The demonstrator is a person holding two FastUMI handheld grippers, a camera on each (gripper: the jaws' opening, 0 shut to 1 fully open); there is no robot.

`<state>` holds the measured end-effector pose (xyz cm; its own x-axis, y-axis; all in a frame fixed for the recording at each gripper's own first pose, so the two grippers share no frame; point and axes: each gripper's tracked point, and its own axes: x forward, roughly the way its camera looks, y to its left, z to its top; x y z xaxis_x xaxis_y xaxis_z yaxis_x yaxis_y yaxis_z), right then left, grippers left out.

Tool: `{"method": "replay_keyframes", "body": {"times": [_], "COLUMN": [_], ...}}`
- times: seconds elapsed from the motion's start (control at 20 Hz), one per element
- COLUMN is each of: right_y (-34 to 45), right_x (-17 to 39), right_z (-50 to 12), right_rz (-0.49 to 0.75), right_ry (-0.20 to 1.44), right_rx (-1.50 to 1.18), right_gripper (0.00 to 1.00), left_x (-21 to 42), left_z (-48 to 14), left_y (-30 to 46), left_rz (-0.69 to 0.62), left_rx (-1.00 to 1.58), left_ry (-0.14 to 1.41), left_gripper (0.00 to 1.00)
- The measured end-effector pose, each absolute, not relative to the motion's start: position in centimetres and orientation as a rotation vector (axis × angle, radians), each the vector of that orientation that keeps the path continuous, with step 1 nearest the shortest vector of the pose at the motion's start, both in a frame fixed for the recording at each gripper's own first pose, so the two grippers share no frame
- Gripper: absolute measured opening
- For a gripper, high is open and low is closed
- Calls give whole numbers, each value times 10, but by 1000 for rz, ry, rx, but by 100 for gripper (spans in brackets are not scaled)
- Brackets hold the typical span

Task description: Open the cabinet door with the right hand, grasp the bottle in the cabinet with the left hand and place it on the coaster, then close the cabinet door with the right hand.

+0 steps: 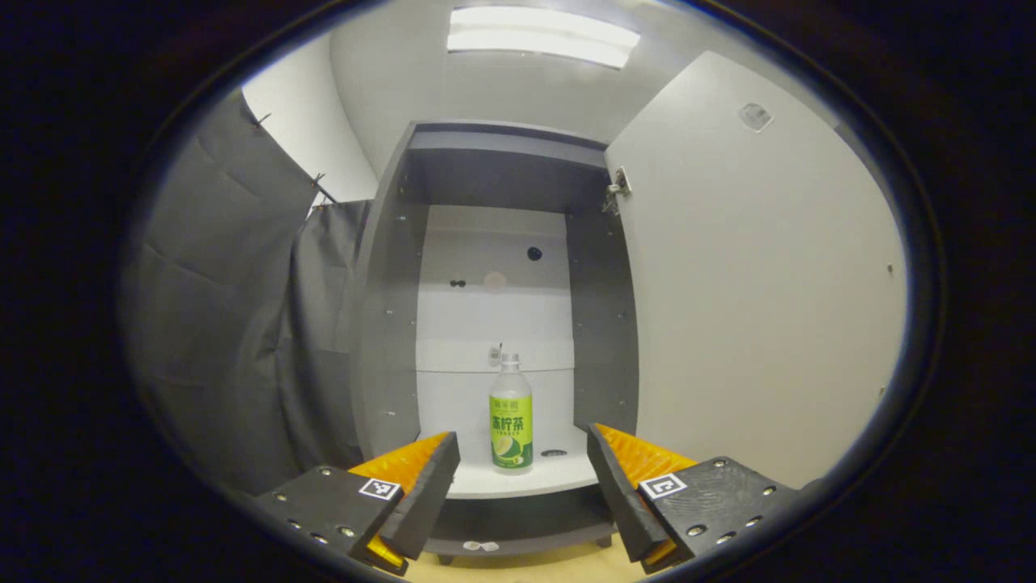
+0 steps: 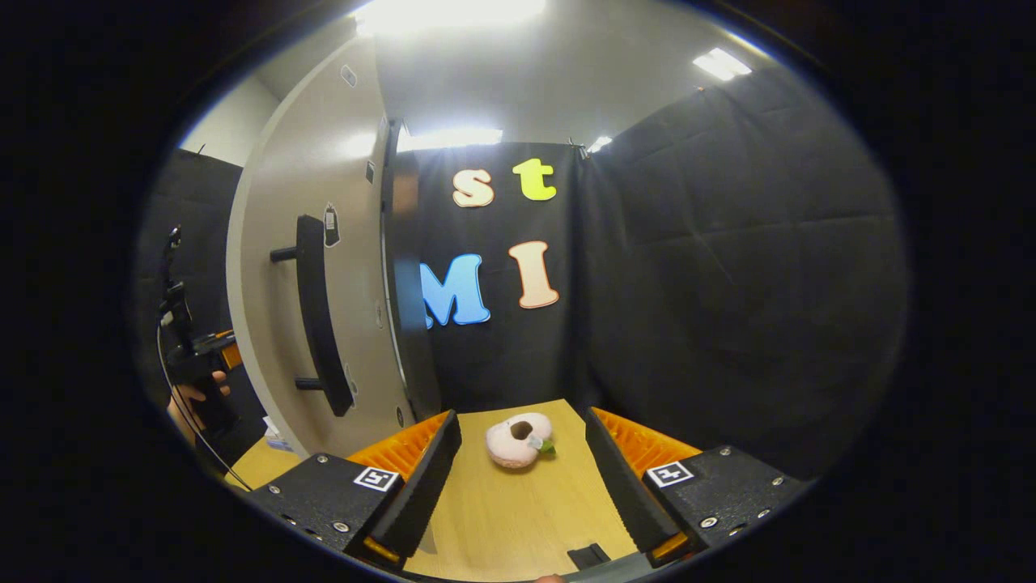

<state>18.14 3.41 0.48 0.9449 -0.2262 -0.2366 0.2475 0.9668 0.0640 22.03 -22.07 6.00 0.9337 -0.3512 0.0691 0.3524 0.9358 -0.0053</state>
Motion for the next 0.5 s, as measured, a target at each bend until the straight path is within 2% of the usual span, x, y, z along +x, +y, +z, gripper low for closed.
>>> {"method": "replay_keyframes", "body": {"times": [0.5], "right_y": [32], "right_x": [192], "right_z": [-28], "right_rz": [-373], "right_ry": [288], "right_rx": [126], "right_gripper": [95], "left_x": [335], "left_z": [20], "left_y": [-252], "left_rz": [-426], "left_rx": [-30], "left_ry": [-15], "left_gripper": [91]}}
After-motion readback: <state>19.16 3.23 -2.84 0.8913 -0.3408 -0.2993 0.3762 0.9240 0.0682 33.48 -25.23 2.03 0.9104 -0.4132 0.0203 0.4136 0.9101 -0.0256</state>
